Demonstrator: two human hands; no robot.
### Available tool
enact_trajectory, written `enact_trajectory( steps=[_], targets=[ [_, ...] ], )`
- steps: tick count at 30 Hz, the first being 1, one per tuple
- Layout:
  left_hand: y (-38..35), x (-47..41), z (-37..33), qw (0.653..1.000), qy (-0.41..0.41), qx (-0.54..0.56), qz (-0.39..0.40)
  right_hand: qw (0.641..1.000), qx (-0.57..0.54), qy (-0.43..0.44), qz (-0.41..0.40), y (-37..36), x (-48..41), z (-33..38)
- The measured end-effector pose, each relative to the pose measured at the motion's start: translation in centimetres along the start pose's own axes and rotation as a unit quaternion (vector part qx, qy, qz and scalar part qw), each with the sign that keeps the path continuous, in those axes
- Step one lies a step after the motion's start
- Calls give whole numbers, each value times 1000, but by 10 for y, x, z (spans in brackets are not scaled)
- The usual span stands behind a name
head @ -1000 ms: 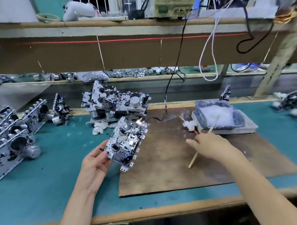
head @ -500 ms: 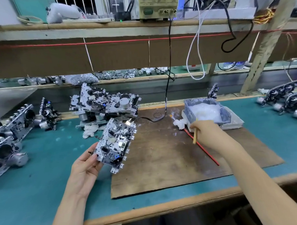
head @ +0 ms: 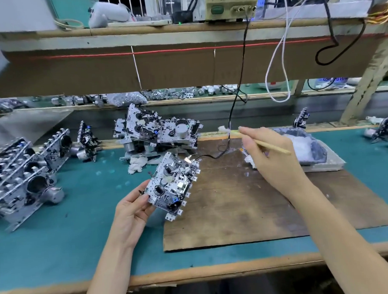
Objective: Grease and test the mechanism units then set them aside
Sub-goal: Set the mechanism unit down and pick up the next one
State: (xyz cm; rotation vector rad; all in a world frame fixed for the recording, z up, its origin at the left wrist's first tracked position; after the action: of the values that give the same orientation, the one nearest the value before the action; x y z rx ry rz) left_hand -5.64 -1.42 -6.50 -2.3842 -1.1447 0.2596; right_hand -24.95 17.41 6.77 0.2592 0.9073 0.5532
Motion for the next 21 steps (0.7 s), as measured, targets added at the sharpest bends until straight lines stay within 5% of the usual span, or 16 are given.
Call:
enact_trajectory(
  steps=[8, 21],
  targets=[
    [2, 1, 0, 1000, -5, 16, -17, 974, -117, 102, 166, -44, 18, 53],
    [4, 0, 1, 1000, -10, 6, -7, 969, -103, 126, 185, -57, 19, 49]
  ],
)
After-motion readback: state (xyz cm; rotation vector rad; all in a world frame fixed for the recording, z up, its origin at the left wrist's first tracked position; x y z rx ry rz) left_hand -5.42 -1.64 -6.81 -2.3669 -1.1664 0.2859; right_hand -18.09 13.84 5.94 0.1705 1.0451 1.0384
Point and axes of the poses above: each hand's wrist, its own x-axis away from the middle knuckle, its own y-axis out of the back of the hand, z = x × y, the point moved 3 cm from there along -x, towards the middle knuckle, and after that the axes turned 2 degrees about -x, right-handed, at the moved point
